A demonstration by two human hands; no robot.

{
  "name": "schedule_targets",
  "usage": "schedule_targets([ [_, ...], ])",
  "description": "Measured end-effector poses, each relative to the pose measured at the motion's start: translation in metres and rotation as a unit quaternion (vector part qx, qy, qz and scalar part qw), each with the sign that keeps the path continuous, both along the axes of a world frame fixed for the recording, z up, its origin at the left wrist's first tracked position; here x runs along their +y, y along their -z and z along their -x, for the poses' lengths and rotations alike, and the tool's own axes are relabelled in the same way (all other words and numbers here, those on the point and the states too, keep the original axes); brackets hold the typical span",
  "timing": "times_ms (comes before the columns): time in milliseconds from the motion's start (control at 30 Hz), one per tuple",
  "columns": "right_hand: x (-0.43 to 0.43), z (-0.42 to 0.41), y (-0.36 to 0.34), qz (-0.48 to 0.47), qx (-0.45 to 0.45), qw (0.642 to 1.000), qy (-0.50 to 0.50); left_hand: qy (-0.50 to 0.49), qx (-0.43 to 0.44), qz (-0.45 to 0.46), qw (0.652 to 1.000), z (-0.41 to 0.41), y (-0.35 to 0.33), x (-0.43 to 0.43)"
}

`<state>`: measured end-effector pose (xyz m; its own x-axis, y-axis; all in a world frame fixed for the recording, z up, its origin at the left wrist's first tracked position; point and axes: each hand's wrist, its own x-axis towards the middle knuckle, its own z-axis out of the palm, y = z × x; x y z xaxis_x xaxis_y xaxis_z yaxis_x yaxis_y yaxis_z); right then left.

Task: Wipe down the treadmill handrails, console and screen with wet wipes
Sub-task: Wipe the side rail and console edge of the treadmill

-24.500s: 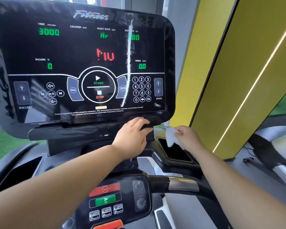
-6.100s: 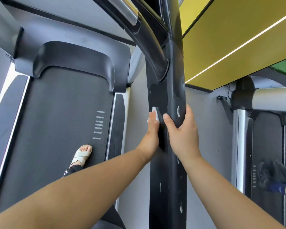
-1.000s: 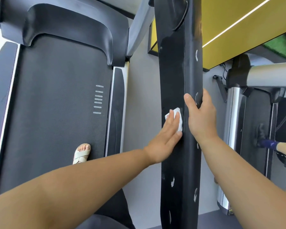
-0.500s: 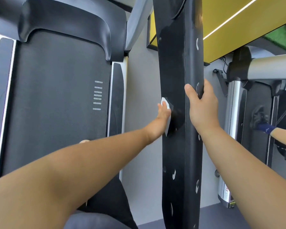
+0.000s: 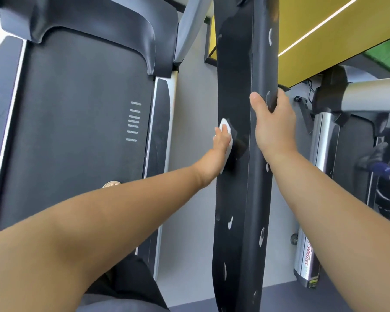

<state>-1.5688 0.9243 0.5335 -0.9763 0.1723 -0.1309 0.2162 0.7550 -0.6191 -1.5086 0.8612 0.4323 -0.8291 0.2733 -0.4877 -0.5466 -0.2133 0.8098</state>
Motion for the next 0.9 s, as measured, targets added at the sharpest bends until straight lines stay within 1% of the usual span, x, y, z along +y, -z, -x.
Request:
schedule_targets([
  [67,0.001,0.001,0.001,0.006,-0.004,1.000,0.002,0.018,0.098,0.017,0.995,-0.012,0.014,0.011],
  [100,0.001,0.000,0.001,0.007,-0.005,1.000,0.003,0.030,0.086,-0.036,0.995,-0.022,0.007,0.013],
  [133,0.000,0.000,0.000,0.006,-0.006,1.000,0.003,0.031,0.068,-0.033,0.997,-0.021,0.009,0.018],
  [167,0.000,0.000,0.000,0.006,-0.005,1.000,0.002,0.008,0.015,-0.032,0.999,-0.019,0.003,0.015],
  [200,0.000,0.000,0.000,0.007,-0.003,1.000,0.002,-0.012,-0.004,-0.011,1.000,-0.017,0.010,0.011],
  [233,-0.001,0.000,0.000,0.007,0.000,1.000,0.002,-0.031,-0.041,-0.015,0.999,-0.009,0.011,0.009],
  [267,-0.001,0.000,0.001,0.006,0.003,1.000,0.003,-0.043,-0.034,-0.017,0.998,-0.004,0.017,0.008],
  [300,-0.001,0.000,0.000,0.004,0.004,1.000,0.003,-0.023,-0.015,-0.022,0.999,-0.004,0.014,0.004],
  [367,0.000,0.001,0.001,0.001,0.007,1.000,0.001,-0.036,-0.029,-0.042,0.998,-0.004,0.006,0.002],
  [433,0.001,0.002,0.001,0.004,0.007,1.000,-0.001,0.027,0.022,0.007,0.999,-0.025,0.009,0.009],
  [467,0.001,0.002,0.001,0.005,0.006,1.000,-0.002,0.022,0.068,0.032,0.997,-0.037,0.010,0.012],
  [500,0.000,0.002,0.001,0.005,0.006,1.000,-0.004,0.040,0.100,0.049,0.993,-0.049,0.005,0.014],
  [533,0.001,0.002,0.001,0.003,0.005,1.000,-0.005,0.070,0.121,0.035,0.989,-0.063,-0.001,0.009],
  [567,0.001,0.002,0.001,0.001,0.005,1.000,-0.005,0.080,0.141,0.020,0.987,-0.068,0.000,0.006],
  [600,0.002,0.002,0.001,-0.001,0.005,1.000,-0.005,0.063,0.161,0.016,0.985,-0.067,-0.003,0.003],
  [667,0.001,0.002,0.001,-0.003,0.003,1.000,-0.005,0.031,0.156,0.024,0.987,-0.036,-0.009,0.000],
  [733,0.001,0.003,0.002,-0.004,0.001,1.000,-0.005,0.032,0.120,0.014,0.992,-0.014,-0.017,-0.006],
  [767,0.002,0.003,0.002,-0.004,0.001,1.000,-0.006,0.032,0.127,0.020,0.991,-0.015,-0.015,-0.005],
  [900,0.002,0.003,0.002,-0.008,0.001,1.000,-0.011,0.064,0.226,0.046,0.971,-0.066,-0.004,0.003],
])
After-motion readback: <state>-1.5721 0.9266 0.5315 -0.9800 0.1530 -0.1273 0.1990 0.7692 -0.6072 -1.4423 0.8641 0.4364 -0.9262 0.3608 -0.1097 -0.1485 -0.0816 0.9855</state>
